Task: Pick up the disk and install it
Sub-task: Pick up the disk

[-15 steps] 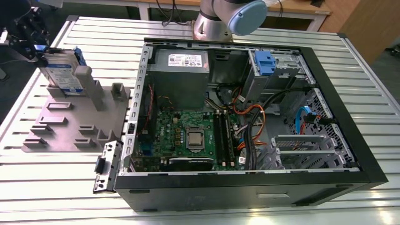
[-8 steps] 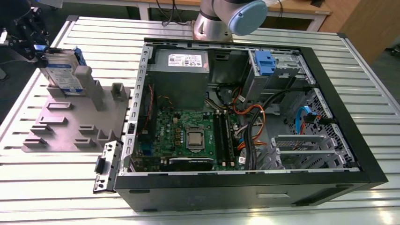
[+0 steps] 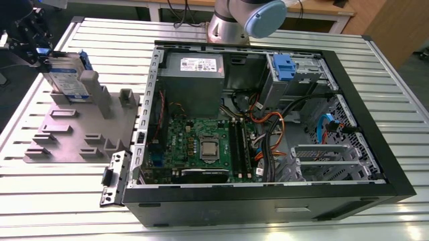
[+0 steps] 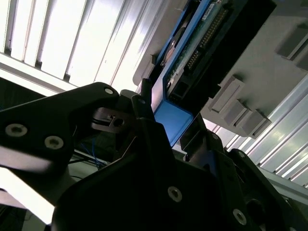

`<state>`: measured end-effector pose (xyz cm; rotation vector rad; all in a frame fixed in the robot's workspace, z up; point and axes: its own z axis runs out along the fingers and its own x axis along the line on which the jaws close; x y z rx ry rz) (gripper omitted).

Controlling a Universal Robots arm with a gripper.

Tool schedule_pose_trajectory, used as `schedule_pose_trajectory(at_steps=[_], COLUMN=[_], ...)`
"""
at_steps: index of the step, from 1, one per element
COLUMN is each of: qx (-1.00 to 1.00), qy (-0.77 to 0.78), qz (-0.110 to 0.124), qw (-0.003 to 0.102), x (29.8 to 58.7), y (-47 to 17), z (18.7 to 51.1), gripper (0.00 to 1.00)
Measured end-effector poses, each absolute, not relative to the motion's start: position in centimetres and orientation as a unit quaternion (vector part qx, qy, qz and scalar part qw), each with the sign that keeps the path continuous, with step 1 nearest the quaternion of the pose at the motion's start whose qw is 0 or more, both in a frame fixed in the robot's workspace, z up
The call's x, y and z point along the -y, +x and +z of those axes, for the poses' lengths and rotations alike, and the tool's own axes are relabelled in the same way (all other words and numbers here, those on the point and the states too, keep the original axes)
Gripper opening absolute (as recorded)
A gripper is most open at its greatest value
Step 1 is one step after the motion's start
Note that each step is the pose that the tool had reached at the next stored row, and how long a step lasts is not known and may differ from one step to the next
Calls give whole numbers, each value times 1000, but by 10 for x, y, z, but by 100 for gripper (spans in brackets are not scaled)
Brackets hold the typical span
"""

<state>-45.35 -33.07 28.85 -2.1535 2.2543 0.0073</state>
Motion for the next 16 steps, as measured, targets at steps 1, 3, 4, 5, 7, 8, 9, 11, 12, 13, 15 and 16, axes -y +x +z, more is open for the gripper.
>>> schedule_pose_trajectory(at_steps=[1, 3, 4, 5, 7, 8, 9, 11, 12, 13, 15, 16], qx=[-723, -723, -723, -723, -723, -723, -723, -723, -723, -723, -723, -723], qy=[-691, -691, -691, -691, -691, -691, -691, -691, -691, -691, -691, -691], qz=[2, 2, 2, 2, 2, 2, 2, 2, 2, 2, 2, 2], qw=[12, 12, 12, 12, 12, 12, 12, 12, 12, 12, 12, 12], x=[331, 331, 331, 331, 331, 331, 331, 331, 331, 331, 331, 331], y=[-453, -453, -453, -453, -453, -453, -453, -453, -453, -453, -453, -453], z=[288, 288, 288, 288, 288, 288, 288, 288, 288, 288, 288, 288], gripper=[48, 48, 47, 47, 40, 40, 40, 38, 38, 38, 37, 37])
